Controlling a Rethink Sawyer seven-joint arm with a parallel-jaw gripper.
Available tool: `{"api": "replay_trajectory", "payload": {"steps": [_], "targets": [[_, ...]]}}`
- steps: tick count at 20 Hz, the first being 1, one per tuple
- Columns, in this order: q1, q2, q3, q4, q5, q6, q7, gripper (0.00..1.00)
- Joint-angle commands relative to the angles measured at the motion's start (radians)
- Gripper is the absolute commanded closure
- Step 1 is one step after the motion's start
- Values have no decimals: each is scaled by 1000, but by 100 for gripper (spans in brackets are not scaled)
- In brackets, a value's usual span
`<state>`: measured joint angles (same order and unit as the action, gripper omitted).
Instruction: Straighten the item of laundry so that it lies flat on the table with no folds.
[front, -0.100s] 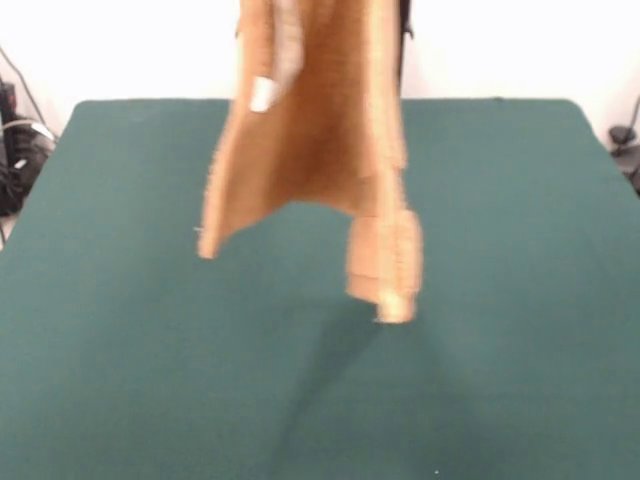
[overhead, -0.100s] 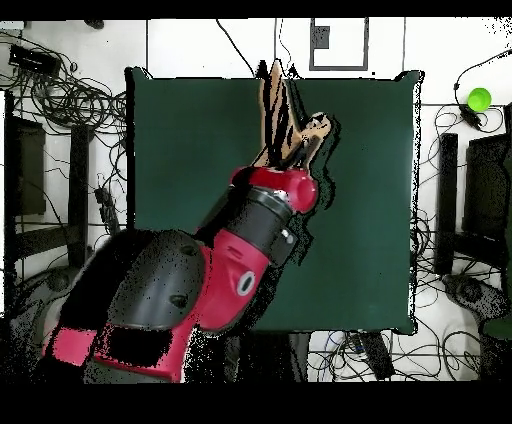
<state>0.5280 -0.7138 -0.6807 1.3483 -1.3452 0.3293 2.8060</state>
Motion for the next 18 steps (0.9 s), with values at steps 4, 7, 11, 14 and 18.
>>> {"api": "replay_trajectory", "payload": {"steps": [4,7,11,14,18], "targets": [[-117,-4,-12,90,-42,-238,-276,100],[-146,19,4,55,-110,-233,-216,100],[-205,1,111,32,-292,-171,-93,100],[-264,-25,198,33,-409,-132,-40,100],[-342,-75,320,66,-562,-82,17,100]]}}
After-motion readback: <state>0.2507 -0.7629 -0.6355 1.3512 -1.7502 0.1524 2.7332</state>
